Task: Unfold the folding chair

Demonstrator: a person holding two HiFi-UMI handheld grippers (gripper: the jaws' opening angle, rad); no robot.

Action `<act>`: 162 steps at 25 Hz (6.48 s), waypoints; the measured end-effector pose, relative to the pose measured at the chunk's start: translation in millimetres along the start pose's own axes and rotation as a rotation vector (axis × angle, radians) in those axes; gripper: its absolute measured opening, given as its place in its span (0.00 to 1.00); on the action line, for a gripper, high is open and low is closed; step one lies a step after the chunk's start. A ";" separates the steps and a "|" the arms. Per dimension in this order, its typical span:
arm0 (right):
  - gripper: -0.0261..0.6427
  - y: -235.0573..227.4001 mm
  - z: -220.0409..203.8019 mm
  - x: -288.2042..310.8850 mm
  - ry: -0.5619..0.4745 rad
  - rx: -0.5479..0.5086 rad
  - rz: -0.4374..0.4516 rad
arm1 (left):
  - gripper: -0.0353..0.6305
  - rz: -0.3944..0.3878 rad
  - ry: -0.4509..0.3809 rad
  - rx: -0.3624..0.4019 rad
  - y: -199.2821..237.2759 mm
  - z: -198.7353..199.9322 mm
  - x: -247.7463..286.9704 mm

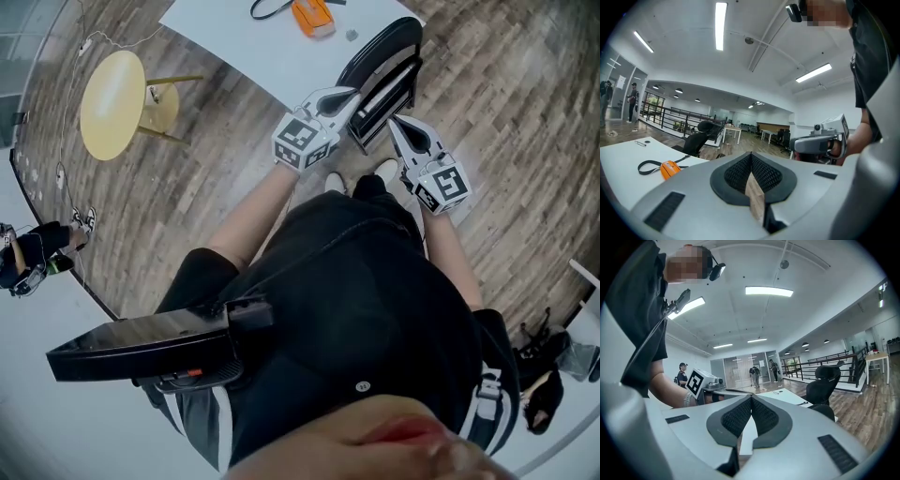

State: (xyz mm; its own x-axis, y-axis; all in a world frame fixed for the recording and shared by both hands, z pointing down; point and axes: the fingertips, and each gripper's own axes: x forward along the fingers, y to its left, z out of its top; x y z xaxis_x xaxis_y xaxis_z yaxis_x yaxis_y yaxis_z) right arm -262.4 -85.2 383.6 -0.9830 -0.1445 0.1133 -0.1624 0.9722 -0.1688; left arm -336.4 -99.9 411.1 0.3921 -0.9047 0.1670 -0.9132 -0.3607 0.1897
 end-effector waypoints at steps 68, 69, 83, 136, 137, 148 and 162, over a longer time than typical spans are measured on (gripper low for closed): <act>0.05 -181.9 -178.3 8.7 0.285 0.406 -0.476 | 0.20 0.064 0.829 -0.261 80.5 -146.1 171.3; 0.05 -185.5 -188.6 7.6 0.301 0.435 -0.500 | 0.20 0.067 0.826 -0.262 77.7 -146.2 172.1; 0.30 -218.8 -336.8 5.4 0.537 0.766 -0.793 | 0.19 0.050 0.789 -0.283 31.5 -142.1 183.1; 0.29 -234.4 -423.6 -29.1 0.573 0.916 -0.852 | 0.18 -0.039 0.695 -0.267 -18.5 -135.1 194.8; 0.29 -234.6 -423.8 -30.9 0.566 0.918 -0.849 | 0.19 -0.050 0.693 -0.265 -19.6 -135.4 195.5; 0.29 -238.9 -430.1 -72.1 0.464 0.982 -0.796 | 0.19 -0.072 0.679 -0.313 7.1 -140.1 191.0; 0.29 -246.3 -488.0 -183.3 0.241 1.105 -0.574 | 0.19 -0.111 0.705 -0.333 -12.9 -171.5 202.2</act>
State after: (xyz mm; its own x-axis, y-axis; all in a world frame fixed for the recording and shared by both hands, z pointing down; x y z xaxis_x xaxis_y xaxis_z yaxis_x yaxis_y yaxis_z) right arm -0.4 -208.2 882.2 -0.7264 -0.3422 0.5960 -0.6574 0.0927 -0.7479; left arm -226.3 -239.2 608.3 0.5588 -0.4696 0.6836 -0.8269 -0.2528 0.5023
